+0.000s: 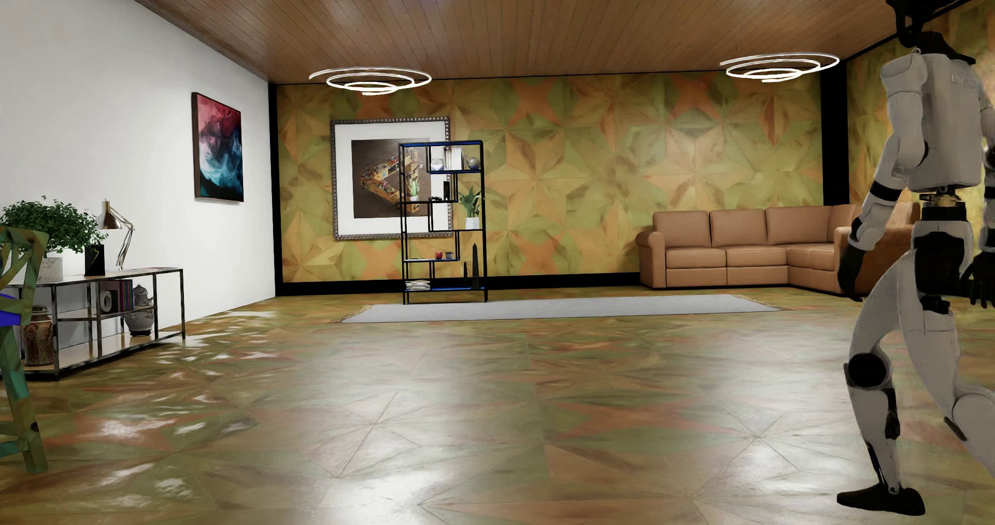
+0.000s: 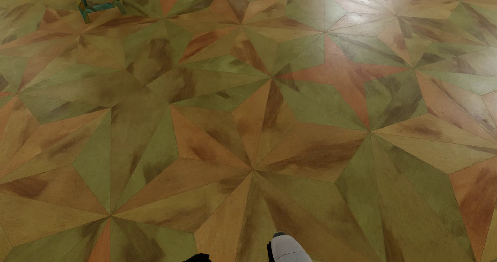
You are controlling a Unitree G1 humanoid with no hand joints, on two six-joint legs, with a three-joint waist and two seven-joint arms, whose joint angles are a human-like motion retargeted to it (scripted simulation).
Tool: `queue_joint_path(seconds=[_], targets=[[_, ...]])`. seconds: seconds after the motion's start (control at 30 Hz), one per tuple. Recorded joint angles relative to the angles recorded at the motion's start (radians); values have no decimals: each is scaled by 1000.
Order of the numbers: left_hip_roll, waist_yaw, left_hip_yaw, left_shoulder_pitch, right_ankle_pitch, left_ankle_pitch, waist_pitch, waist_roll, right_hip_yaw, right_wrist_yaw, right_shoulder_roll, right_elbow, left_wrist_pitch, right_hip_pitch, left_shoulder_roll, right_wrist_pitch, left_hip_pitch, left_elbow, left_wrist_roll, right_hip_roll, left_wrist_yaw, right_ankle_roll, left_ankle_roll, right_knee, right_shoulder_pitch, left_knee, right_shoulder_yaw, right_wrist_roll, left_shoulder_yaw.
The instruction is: Move towards the shelves
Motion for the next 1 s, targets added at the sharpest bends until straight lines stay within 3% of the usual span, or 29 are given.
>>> queue_joint_path(seconds=[0.1,0.13,0.2,0.23,0.3,0.37,0.4,0.47,0.53,0.57,0.63,0.67,0.73,0.77,0.8,0.83,0.87,0.93,1.0], targets=[[16,-40,0,-40,-7,-23,-4,-1,0,0,-2,44,0,-69,-1,0,97,7,0,-14,0,0,0,-88,-2,-7,49,0,-42],[30,-55,0,-33,-24,-1,-9,-1,0,0,3,53,0,-83,-2,0,127,52,0,-15,0,0,0,-44,13,-4,24,0,-2],[54,-93,0,4,-39,158,-27,21,0,0,0,77,0,-102,-16,0,122,96,0,-10,0,0,0,79,12,72,14,0,-44],[86,-88,0,15,-71,308,-25,43,0,0,-1,99,0,-71,-24,0,107,149,0,19,0,0,0,135,7,166,32,0,-64],[90,-36,0,49,-147,607,-27,19,0,0,10,97,0,26,-30,0,-48,236,0,57,0,0,0,155,-10,519,30,0,-85],[94,41,0,93,-206,601,1,4,0,0,12,32,0,175,-19,0,-260,240,0,97,0,0,0,115,-28,891,24,0,-81],[78,102,0,121,-219,581,0,-13,0,0,12,-3,0,259,-25,0,-369,237,0,96,0,0,0,70,-38,951,27,0,-52],[52,211,0,132,-199,615,19,-43,0,0,7,-80,0,444,-16,0,-551,260,0,96,0,0,0,-69,-60,784,-10,0,-88],[52,304,0,173,-219,739,16,-66,0,0,-9,-154,0,624,-5,0,-664,240,0,82,0,0,0,-190,-76,410,-16,0,-68],[57,340,0,178,-243,685,6,-70,0,0,-21,-190,0,693,-4,0,-709,236,0,76,0,0,0,-227,-89,239,-25,0,-65],[71,389,0,194,-294,315,-4,-75,0,0,-40,-226,0,815,3,0,-772,224,0,62,0,0,0,-249,-125,73,-26,0,-66],[103,410,0,190,-291,310,-8,-80,0,0,-38,-229,0,824,-1,0,-781,226,0,64,0,0,0,-238,-151,114,-39,0,-48],[79,464,0,197,-186,682,-12,-93,0,0,-27,-197,0,865,-6,0,-857,242,0,24,0,0,0,-147,-133,197,-74,0,-57],[38,443,0,200,-31,772,-24,-128,0,0,-5,-159,0,844,-9,0,-859,268,0,-17,0,0,0,-39,-122,276,-80,0,-59],[2,401,0,190,130,767,-33,-130,0,0,-2,-119,0,788,-12,0,-821,288,0,-22,0,0,0,131,-99,322,-69,0,-84],[-44,365,0,178,203,739,-43,-130,0,0,-6,-100,0,675,-17,0,-773,294,0,-40,0,0,0,338,-86,337,-37,0,-87],[-80,328,0,169,118,672,-47,-140,0,0,-2,-109,0,562,-34,0,-699,307,0,-68,0,0,0,523,-55,322,-52,0,-22],[-76,225,0,127,-106,518,-27,-96,0,0,-3,-79,0,384,-23,0,-466,286,0,-30,0,0,0,613,-37,219,-20,0,-17],[-38,98,0,105,-137,369,-14,-47,0,0,-11,-63,0,255,10,0,-249,178,0,-7,0,0,0,424,-9,111,-26,0,-13]])
